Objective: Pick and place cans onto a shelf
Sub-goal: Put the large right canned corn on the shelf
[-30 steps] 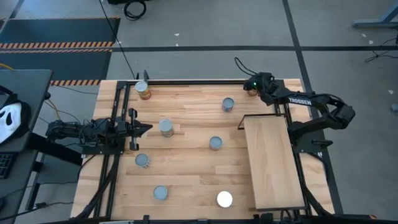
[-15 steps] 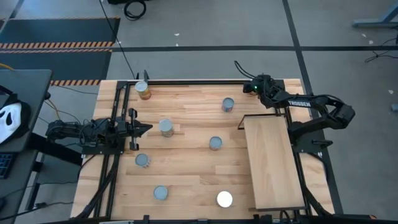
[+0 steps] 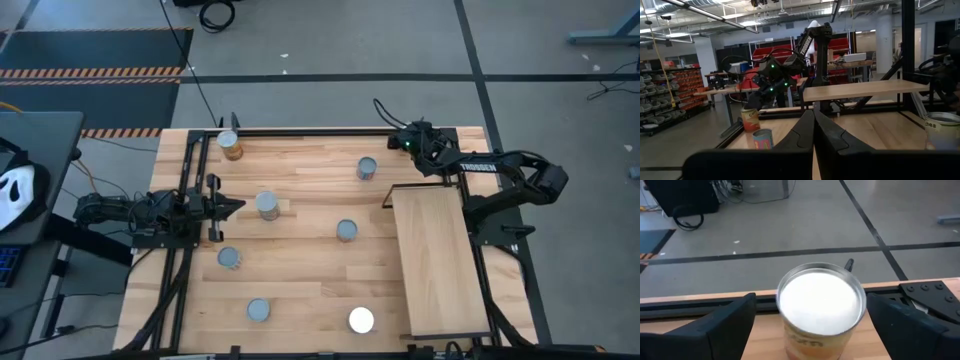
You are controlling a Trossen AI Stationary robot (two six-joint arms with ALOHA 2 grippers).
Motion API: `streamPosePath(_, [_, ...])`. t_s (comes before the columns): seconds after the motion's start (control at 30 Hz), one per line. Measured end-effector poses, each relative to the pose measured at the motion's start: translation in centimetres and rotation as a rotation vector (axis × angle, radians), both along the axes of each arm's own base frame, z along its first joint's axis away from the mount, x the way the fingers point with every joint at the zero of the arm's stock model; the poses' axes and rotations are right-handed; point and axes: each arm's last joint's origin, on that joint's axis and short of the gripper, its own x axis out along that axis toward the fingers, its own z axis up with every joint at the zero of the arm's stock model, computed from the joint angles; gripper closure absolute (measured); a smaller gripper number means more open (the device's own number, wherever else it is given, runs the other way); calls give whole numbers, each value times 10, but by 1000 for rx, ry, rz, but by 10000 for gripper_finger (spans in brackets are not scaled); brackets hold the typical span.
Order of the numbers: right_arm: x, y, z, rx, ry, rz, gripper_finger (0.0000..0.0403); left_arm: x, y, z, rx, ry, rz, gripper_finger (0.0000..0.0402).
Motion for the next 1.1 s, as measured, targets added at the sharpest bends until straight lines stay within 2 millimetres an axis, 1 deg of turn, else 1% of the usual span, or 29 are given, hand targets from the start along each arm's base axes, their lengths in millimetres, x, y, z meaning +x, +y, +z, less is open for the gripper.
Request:
streamPosePath(0.17, [-2,-3,-1,1,-5,-12,4,0,0,0,0,0,0,392])
streamPosePath(0.3, [-5,-5,-9,10,32,-64,5,0,0,0,0,0,0,392])
streamPosePath(0.53, [4,-6,-20,-61,-22,-183,11,0,0,0,0,0,-1,392])
streamPosePath(0.73, [11,-6,-26,-124,-16,-230,30,0,0,0,0,0,0,392])
streamPosePath(0.9, [13,-6,-36,-130,31,-259,54,0,0,0,0,0,0,392])
streamPosePath(1.1, [14,-6,-35,-139,9,-266,82,0,0,0,0,0,0,392])
